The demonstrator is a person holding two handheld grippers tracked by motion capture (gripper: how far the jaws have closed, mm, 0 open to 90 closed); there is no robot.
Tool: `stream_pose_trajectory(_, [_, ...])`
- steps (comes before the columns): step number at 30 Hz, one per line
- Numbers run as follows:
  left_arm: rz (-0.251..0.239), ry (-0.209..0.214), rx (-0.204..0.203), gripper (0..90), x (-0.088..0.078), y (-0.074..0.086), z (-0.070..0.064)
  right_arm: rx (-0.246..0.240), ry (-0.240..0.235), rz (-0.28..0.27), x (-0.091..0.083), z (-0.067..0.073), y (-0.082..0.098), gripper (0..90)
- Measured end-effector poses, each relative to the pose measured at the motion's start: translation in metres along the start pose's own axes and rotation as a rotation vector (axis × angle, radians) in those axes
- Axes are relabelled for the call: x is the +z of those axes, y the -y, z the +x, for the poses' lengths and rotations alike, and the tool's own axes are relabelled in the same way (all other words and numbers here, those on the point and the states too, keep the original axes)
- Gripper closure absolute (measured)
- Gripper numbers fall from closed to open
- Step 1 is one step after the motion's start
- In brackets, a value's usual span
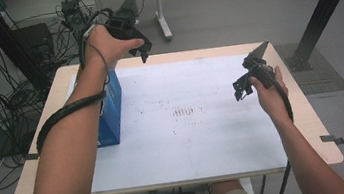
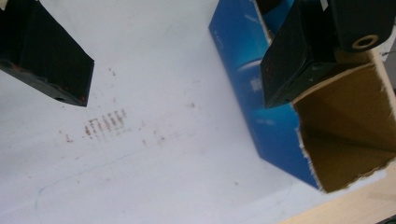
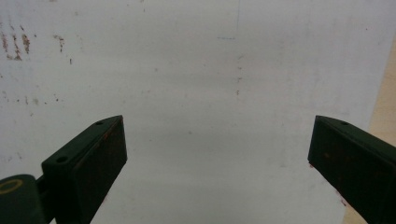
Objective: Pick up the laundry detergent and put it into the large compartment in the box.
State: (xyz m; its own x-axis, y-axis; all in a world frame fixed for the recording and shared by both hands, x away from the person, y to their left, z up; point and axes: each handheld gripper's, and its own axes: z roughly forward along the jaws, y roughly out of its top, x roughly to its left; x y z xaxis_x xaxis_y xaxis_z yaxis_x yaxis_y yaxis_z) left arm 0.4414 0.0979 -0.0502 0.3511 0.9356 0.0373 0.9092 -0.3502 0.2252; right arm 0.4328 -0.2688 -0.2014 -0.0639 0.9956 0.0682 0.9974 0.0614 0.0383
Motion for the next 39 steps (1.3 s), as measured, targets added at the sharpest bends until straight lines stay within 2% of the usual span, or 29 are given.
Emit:
stream_pose_trajectory(7, [0.002,0.013,0.028,10.3,0.003,-0.011,-0.019,0.001,0.0,-0.003,-0.002,-0.001,0.001,4.5])
stream_pose_trajectory(15, [0.003,0.027,0.051,10.4,0.008,-0.016,-0.03,0.006,-0.003,-0.001,0.0,-0.002,0.001,4.6])
stream_pose_trajectory(27, [0.011,0.034,0.064,10.3,0.014,-0.017,-0.033,0.008,-0.003,0.002,0.001,-0.002,0.0,4.5])
stream_pose_trajectory(39, [0.007,0.034,0.069,10.4,0.012,-0.015,-0.034,0.009,0.0,-0.001,0.0,-0.001,0.002,4.5])
